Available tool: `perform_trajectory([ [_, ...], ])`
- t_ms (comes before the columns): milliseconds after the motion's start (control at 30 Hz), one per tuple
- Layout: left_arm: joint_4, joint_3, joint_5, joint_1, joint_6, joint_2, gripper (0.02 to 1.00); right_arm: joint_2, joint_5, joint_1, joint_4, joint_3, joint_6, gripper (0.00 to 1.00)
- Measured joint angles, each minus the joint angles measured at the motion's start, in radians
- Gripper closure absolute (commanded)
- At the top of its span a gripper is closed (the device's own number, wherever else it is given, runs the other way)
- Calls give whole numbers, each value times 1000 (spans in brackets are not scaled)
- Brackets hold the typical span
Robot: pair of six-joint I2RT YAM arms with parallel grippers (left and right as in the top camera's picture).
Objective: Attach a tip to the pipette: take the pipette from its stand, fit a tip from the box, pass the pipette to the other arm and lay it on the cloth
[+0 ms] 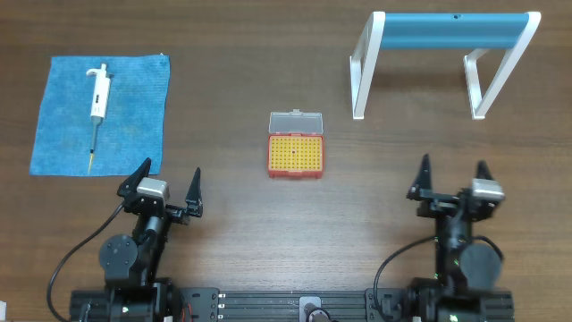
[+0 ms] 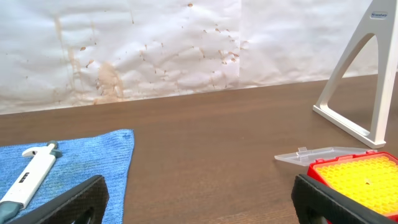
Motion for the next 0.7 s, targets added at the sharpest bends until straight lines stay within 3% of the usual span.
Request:
perform_trajectory([
  [67, 0, 0, -2, 0, 0, 0, 69, -2, -18, 28, 96, -111, 0, 34],
  [200, 0, 0, -2, 0, 0, 0, 69, -8, -21, 89, 79, -141, -14, 34],
  [700, 0, 0, -2, 0, 0, 0, 69, -8, -17, 89, 18, -140, -36, 34],
])
